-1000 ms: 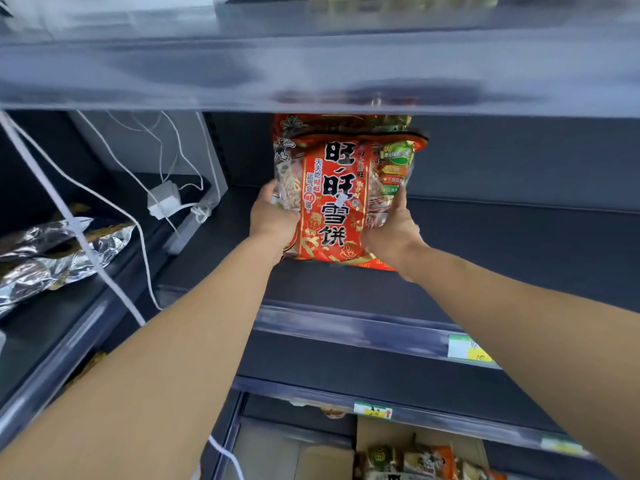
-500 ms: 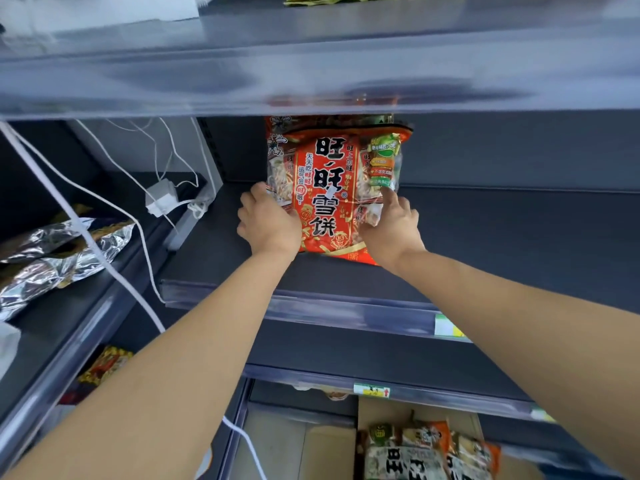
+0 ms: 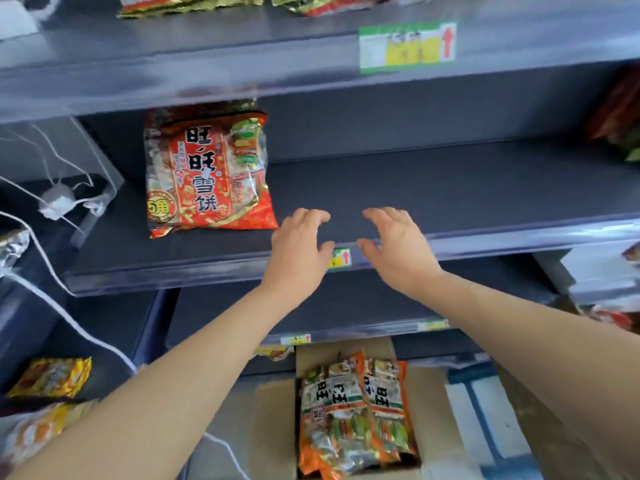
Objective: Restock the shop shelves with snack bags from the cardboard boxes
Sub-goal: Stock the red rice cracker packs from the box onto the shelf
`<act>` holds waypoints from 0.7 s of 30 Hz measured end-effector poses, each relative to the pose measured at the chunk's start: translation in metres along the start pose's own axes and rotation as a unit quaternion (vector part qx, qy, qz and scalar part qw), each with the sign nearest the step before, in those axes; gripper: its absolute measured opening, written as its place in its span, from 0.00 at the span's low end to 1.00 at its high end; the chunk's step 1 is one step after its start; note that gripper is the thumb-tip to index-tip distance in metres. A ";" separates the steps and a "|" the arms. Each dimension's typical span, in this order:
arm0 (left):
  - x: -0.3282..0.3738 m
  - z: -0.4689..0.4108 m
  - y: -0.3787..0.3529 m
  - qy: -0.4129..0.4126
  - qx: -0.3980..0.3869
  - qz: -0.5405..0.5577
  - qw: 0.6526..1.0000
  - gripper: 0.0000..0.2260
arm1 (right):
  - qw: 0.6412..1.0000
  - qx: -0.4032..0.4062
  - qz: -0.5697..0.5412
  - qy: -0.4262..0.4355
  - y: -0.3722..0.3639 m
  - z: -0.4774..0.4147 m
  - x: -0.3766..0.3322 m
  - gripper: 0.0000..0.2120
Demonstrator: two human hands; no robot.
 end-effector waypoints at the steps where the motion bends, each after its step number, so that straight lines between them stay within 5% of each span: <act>1: 0.020 0.004 -0.015 -0.015 -0.019 -0.002 1.000 0.16 | 1.000 0.005 0.013 -0.008 0.011 0.014 0.022 0.23; 12: 0.262 0.057 -0.198 -0.157 -0.181 0.057 0.969 0.16 | 0.977 0.027 0.095 -0.190 0.123 0.194 0.279 0.22; 21: 0.330 0.104 -0.355 -0.103 -0.364 0.005 0.926 0.18 | 0.941 -0.102 0.100 -0.306 0.114 0.276 0.416 0.21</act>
Point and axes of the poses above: each hand's wrist, its own z-axis away from the middle knuckle, its own y-axis out of the back of the hand, x = y × z, the point moved 1 cm from there along -z, towards the middle knuckle, and after that the axes turned 11 degrees about z, right-handed, at the moved point
